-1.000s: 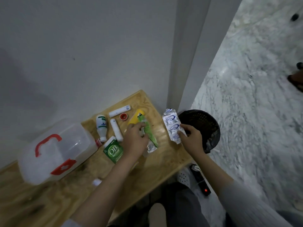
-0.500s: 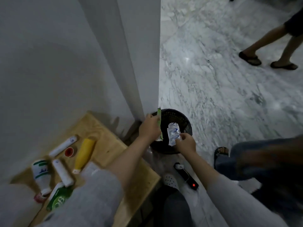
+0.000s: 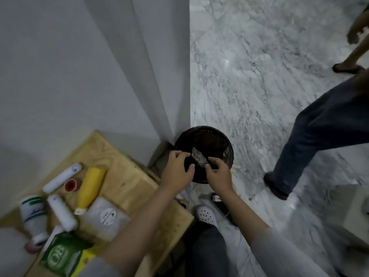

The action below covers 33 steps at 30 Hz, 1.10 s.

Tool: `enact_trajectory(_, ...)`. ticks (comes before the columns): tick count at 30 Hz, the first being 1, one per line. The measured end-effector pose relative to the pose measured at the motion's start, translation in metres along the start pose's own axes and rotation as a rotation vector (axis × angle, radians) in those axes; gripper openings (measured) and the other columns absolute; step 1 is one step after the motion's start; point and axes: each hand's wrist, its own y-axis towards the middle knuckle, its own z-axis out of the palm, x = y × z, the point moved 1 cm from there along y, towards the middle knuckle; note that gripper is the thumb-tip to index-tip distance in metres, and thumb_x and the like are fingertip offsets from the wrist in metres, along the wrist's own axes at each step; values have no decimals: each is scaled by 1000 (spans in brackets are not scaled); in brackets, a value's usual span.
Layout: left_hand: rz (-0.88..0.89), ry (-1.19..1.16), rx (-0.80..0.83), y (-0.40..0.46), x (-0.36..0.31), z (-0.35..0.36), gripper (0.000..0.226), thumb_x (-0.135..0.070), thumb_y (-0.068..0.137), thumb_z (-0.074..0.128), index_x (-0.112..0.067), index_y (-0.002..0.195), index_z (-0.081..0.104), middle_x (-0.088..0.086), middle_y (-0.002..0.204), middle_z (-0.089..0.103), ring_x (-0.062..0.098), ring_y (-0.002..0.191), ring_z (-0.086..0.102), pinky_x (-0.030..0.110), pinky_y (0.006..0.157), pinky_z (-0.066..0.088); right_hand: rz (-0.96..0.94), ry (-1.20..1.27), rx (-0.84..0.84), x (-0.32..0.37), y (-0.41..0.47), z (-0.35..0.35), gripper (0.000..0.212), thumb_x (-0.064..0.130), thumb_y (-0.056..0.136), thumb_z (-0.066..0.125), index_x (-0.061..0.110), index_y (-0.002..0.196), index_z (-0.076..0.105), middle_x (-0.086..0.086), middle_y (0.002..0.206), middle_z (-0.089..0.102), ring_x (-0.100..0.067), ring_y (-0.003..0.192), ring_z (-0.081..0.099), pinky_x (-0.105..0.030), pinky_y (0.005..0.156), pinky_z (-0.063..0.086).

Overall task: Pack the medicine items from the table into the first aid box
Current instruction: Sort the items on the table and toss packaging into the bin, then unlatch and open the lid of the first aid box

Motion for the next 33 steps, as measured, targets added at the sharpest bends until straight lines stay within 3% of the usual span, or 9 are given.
enact_trajectory(4,46,-115,-240,-57,14,-49,35,-31,90,57,-22,125,56,-8,128,42,7,110,54,12,80,43,-175,91,-21,41,-38,27,30,20,93,53,15,123,57,2,104,64,-1,86,59,-8,65,48)
enact_trajectory(7,75,-165,-448,-108,34,-89,31,-30,88,57,-23,118,59,-7,126,47,4,111,53,1,85,35,-315,164,16,74,-75,61,27,17,92,54,16,119,59,13,101,61,5,92,57,-10,75,48)
enact_trajectory(12,-3,-94,-822,-192,82,-140,30,-30,84,58,-24,113,61,-3,121,55,-10,114,45,4,94,31,-586,185,218,104,-131,139,25,13,88,60,24,109,64,9,107,66,0,96,61,-10,76,47)
enact_trajectory(15,-46,-34,-1004,-231,111,-156,30,-24,83,59,-17,112,62,1,116,58,5,111,52,16,94,41,-731,196,412,119,-155,174,26,16,88,61,25,111,64,24,109,63,3,104,59,-17,84,49)
enact_trajectory(18,-20,52,-1198,-273,142,-162,30,-19,85,57,-10,112,62,7,114,59,11,111,53,17,98,38,-904,212,565,128,-182,207,26,22,86,60,20,111,66,14,112,66,-2,110,59,-28,88,52)
enact_trajectory(20,-22,121,-1291,-295,164,-161,31,-19,85,57,-7,113,62,10,118,59,19,114,54,23,99,40,-1040,198,643,135,-196,221,26,19,86,61,18,111,65,14,112,66,1,110,58,-21,90,48)
enact_trajectory(27,-181,301,-1387,-351,238,-166,48,-40,80,56,-16,121,60,5,144,46,26,139,31,44,110,27,-1647,-75,801,156,-236,254,29,17,85,65,19,114,66,1,124,63,-14,117,52,-26,99,40)
enact_trajectory(30,-191,257,-1369,-368,261,-170,53,-46,77,53,-22,124,58,-5,148,38,17,143,17,44,111,22,-1723,-251,870,155,-252,271,30,23,86,64,25,115,65,2,135,56,-15,129,42,-20,103,31)
enact_trajectory(33,-128,193,-1334,-376,277,-171,50,-43,77,58,-26,124,58,-9,146,39,21,142,24,37,108,27,-1774,-348,857,146,-261,288,30,27,84,64,25,114,66,0,138,54,-19,133,39,-31,106,31)
